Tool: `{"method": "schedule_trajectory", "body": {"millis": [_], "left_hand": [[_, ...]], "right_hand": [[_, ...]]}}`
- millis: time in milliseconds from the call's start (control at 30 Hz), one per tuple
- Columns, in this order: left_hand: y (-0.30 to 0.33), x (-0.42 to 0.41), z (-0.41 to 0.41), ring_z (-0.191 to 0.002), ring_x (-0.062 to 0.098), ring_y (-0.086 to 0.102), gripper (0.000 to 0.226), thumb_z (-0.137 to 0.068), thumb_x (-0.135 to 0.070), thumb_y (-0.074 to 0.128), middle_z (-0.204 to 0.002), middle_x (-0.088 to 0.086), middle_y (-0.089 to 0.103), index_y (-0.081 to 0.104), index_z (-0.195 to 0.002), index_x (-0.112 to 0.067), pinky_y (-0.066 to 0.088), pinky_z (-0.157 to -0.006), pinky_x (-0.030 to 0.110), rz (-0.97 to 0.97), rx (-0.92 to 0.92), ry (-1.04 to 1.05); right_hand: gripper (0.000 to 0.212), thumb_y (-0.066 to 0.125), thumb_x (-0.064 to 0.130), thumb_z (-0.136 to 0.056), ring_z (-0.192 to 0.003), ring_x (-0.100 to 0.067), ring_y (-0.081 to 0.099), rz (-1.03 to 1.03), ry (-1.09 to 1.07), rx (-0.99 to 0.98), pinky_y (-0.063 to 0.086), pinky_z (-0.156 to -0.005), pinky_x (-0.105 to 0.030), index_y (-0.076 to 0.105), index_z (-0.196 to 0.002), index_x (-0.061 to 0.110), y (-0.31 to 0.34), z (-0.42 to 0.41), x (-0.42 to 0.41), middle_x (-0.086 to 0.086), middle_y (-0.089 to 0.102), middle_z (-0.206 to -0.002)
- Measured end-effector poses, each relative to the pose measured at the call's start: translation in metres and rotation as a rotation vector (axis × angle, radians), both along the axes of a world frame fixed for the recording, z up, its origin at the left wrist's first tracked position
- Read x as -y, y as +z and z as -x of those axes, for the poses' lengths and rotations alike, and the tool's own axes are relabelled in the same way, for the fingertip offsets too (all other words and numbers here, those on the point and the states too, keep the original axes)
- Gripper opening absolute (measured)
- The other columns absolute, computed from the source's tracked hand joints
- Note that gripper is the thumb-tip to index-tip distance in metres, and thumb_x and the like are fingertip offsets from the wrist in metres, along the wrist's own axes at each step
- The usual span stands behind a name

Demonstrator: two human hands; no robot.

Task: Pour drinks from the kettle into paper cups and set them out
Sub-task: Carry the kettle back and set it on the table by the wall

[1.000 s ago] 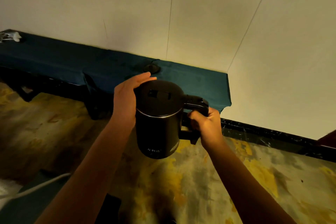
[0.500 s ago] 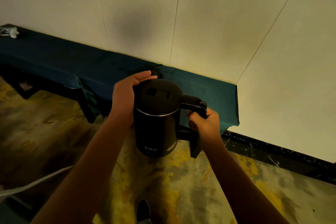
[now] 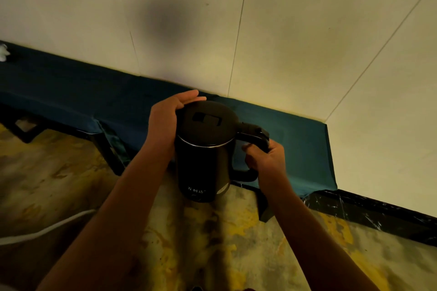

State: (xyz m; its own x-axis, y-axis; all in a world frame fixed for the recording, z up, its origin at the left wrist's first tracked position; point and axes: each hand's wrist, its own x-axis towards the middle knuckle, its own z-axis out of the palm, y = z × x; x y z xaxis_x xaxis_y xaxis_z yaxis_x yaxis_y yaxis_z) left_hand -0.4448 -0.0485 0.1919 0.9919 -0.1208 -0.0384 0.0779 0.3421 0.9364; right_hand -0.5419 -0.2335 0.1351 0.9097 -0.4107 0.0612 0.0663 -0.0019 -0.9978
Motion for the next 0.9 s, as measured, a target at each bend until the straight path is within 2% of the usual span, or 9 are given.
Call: {"method": "schedule_trajectory", "body": {"millis": [233, 333, 533, 767, 900], "left_hand": [[-0.010, 0.010, -0.080, -0.107, 0.034, 0.069, 0.043, -0.086, -0.004, 0.034, -0.108, 0.017, 0.075, 0.074, -0.103, -0.003, 0.052, -0.100, 0.050, 0.026, -0.005, 0.010], [-0.021, 0.016, -0.118, -0.107, 0.036, 0.069, 0.044, -0.083, -0.007, 0.038, -0.111, 0.018, 0.074, 0.072, -0.109, -0.001, 0.053, -0.099, 0.049, 0.058, -0.042, 0.013], [-0.017, 0.033, -0.198, -0.103, 0.035, 0.071, 0.040, -0.087, -0.005, 0.037, -0.109, 0.019, 0.074, 0.071, -0.108, -0.002, 0.057, -0.087, 0.041, 0.080, -0.092, 0.013], [-0.027, 0.035, -0.282, -0.104, 0.036, 0.070, 0.040, -0.087, -0.003, 0.036, -0.108, 0.019, 0.075, 0.073, -0.101, -0.002, 0.057, -0.087, 0.041, 0.081, -0.095, -0.004], [-0.039, 0.028, -0.333, -0.103, 0.035, 0.070, 0.040, -0.085, -0.003, 0.038, -0.105, 0.016, 0.076, 0.077, -0.093, -0.008, 0.057, -0.089, 0.042, 0.028, -0.077, -0.032]], "right_hand": [[0.039, 0.067, -0.007, -0.087, -0.046, -0.006, 0.049, 0.043, -0.023, -0.001, 0.043, -0.051, -0.025, 0.063, -0.064, 0.025, -0.010, -0.078, 0.012, 0.008, 0.054, -0.045], [0.027, 0.072, 0.003, -0.081, -0.046, -0.003, 0.051, 0.057, -0.029, 0.004, 0.044, -0.052, -0.022, 0.064, -0.065, 0.024, -0.015, -0.115, 0.019, 0.010, 0.056, -0.046], [0.035, 0.066, -0.008, -0.087, -0.045, 0.003, 0.052, 0.051, 0.012, -0.038, 0.044, -0.051, -0.015, 0.063, -0.067, 0.021, -0.013, -0.197, 0.036, 0.012, 0.058, -0.045], [0.033, 0.064, -0.010, -0.088, -0.046, 0.004, 0.056, 0.077, -0.002, -0.074, 0.045, -0.052, -0.011, 0.063, -0.070, 0.018, -0.013, -0.273, 0.035, 0.015, 0.060, -0.047], [0.031, 0.065, -0.008, -0.087, -0.046, 0.002, 0.054, 0.098, -0.095, -0.110, 0.045, -0.051, -0.014, 0.064, -0.069, 0.017, -0.028, -0.318, 0.023, 0.010, 0.058, -0.048]]}}
